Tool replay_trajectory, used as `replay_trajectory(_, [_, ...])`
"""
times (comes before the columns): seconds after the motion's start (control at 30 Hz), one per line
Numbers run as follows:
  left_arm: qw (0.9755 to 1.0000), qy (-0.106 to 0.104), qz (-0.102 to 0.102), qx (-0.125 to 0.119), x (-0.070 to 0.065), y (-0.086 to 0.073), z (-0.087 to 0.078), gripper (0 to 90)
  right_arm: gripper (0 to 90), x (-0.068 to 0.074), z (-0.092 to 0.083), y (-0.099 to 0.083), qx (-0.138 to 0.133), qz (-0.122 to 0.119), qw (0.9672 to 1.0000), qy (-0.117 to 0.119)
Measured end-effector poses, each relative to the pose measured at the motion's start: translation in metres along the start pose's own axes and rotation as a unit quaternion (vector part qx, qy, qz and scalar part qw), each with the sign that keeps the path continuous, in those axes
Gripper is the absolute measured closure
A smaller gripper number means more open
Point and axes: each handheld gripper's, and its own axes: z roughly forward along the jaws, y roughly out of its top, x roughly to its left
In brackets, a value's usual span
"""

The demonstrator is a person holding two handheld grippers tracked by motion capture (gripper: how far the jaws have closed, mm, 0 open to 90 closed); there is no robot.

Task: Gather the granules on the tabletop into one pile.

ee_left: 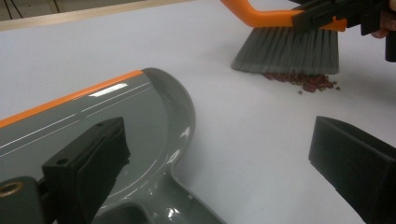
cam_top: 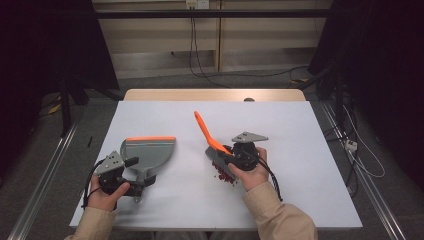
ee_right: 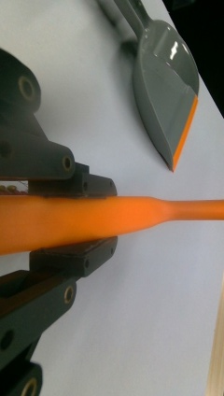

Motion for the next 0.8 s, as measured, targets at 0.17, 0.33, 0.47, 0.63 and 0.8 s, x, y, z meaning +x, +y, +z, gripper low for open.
replay_trajectory(0.17, [1.0, 0.001, 0.004, 0.001, -0.001, 0.0, -0.001, 4.5, 71.4, 0.004, -0.012, -0.003, 0.014, -0.023, 0.9996, 0.007])
replay_trajectory(0.33, [1.0, 0.001, 0.006, 0.001, -0.002, 0.002, -0.001, 4.4, 71.3, 0.006, -0.022, -0.005, 0.02, -0.034, 0.9992, 0.006])
replay_trajectory(0.47, [1.0, 0.001, 0.005, 0.0, -0.003, 0.002, -0.001, 4.4, 71.4, 0.007, -0.027, -0.005, 0.028, -0.046, 0.9985, 0.007])
replay_trajectory(0.63, [1.0, 0.002, 0.003, 0.0, -0.003, 0.002, -0.001, 4.4, 71.3, 0.004, -0.039, -0.004, 0.006, -0.031, 0.9995, 0.008])
replay_trajectory(0.8, [1.0, 0.003, 0.001, 0.002, -0.003, 0.001, 0.0, 4.4, 71.3, 0.0, -0.045, 0.001, -0.011, -0.032, 0.9994, 0.005])
